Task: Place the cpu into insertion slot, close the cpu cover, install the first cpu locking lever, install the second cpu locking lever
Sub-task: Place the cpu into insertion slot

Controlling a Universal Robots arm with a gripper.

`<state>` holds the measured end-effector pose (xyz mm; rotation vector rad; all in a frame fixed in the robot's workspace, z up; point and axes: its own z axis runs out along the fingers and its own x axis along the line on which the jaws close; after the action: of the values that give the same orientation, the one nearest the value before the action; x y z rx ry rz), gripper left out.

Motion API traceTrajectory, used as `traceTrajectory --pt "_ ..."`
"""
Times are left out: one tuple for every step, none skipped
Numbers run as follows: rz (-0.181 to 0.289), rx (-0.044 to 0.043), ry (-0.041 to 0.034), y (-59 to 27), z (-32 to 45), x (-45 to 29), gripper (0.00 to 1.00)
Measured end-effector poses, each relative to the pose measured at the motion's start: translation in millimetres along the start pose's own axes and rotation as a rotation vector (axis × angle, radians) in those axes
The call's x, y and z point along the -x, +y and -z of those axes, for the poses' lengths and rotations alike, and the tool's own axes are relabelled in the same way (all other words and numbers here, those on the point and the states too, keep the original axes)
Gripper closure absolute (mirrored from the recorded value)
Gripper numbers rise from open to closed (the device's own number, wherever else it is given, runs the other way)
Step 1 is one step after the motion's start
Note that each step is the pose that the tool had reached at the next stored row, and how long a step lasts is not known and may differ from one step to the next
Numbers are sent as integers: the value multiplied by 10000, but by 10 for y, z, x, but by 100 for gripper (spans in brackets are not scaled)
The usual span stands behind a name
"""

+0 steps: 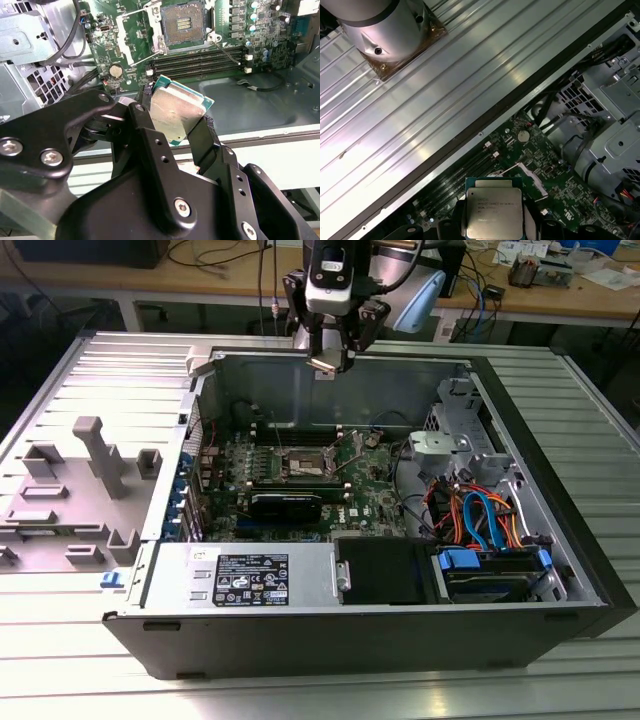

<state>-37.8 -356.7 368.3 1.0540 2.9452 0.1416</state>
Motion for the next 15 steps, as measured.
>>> traceTrajectory --pt "-22 1 -2 0 0 0 46" --pt "-45 1 -4 0 0 0 46" --pt "-74 2 -7 0 -1 0 46" --pt "-98 2 -9 0 -1 0 46" --pt "-124 2 -11 0 -1 0 46" --pt "-146 4 -13 0 -1 0 46" --pt "-190 4 -17 0 -2 0 46" --pt "-216 5 -19 0 -2 0 46" --pt "-237 5 -21 0 -2 0 46" --pt "-260 6 -23 0 -2 0 46" --pt "-282 6 -25 0 -3 0 46" --pt "-306 6 -27 0 -3 0 46" --pt "-329 7 -29 0 -3 0 46" --pt "-352 7 -31 0 -3 0 46" --pt "-372 8 -33 0 -4 0 46"
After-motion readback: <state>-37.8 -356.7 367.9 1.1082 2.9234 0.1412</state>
